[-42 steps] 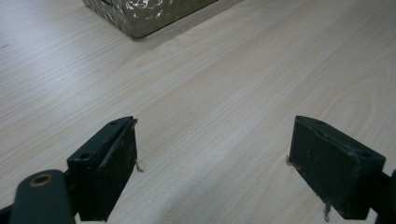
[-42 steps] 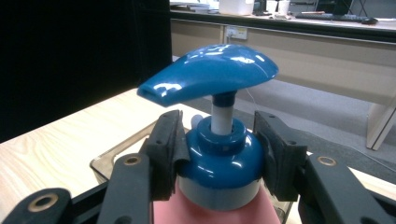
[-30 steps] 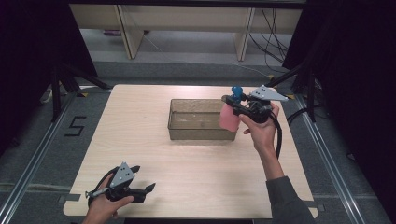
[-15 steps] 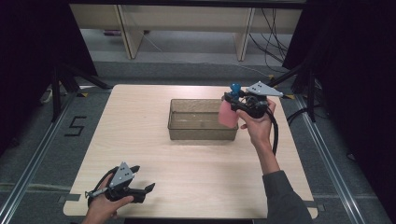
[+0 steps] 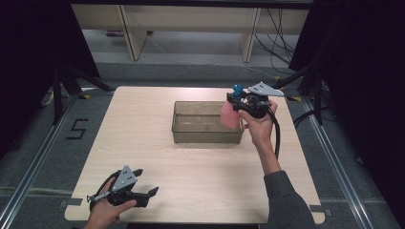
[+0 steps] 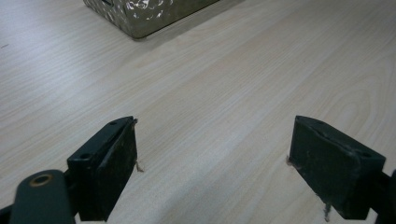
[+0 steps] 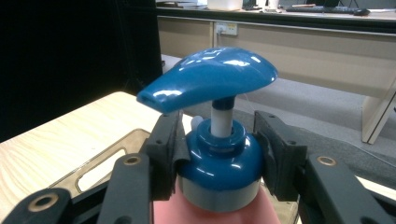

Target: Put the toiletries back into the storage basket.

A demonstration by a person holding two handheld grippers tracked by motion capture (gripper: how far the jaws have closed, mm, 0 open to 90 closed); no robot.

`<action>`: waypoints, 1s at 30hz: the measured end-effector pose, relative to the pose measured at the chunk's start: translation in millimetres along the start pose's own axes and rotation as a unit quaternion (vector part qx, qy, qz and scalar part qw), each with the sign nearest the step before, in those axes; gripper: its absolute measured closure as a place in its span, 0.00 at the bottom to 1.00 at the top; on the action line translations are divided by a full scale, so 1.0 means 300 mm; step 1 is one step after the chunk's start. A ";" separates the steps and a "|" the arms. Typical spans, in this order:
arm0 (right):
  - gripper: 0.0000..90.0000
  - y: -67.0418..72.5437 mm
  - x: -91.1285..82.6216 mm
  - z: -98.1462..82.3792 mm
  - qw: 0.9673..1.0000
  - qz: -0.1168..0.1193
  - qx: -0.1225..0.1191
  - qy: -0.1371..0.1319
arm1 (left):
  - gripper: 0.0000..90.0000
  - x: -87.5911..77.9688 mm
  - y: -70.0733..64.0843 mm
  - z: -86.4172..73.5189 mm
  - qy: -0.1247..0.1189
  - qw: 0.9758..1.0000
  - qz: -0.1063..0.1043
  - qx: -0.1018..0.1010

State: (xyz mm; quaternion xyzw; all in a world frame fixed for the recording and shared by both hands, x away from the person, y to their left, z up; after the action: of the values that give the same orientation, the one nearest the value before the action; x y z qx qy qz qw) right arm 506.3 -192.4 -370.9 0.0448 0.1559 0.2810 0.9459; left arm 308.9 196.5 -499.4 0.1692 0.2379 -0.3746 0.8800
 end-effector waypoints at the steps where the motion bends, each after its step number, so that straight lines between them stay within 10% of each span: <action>1: 0.60 -0.009 0.010 -0.001 1.000 -0.006 -0.013 -0.011 | 0.16 0.001 0.001 0.001 -0.002 1.000 -0.002 0.001; 30: 0.60 -0.019 0.065 -0.074 1.000 -0.010 0.001 0.008 | 0.16 0.004 -0.002 0.000 -0.004 1.000 -0.004 -0.005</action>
State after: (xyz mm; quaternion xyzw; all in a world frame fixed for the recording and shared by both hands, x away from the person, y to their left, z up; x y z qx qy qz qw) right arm 517.6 -186.6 -398.3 0.0416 0.1638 0.2720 0.9473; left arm 309.3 195.3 -500.2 0.1620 0.2372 -0.3775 0.8803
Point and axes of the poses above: each handheld gripper's, and its own axes: x roughly forward along the jaws, z roughly out of its top, y roughly to its left, the point moved 1 cm from there along x, roughly forward along the jaws, and after that the axes turned 8 degrees about x, right-handed, at the moved point
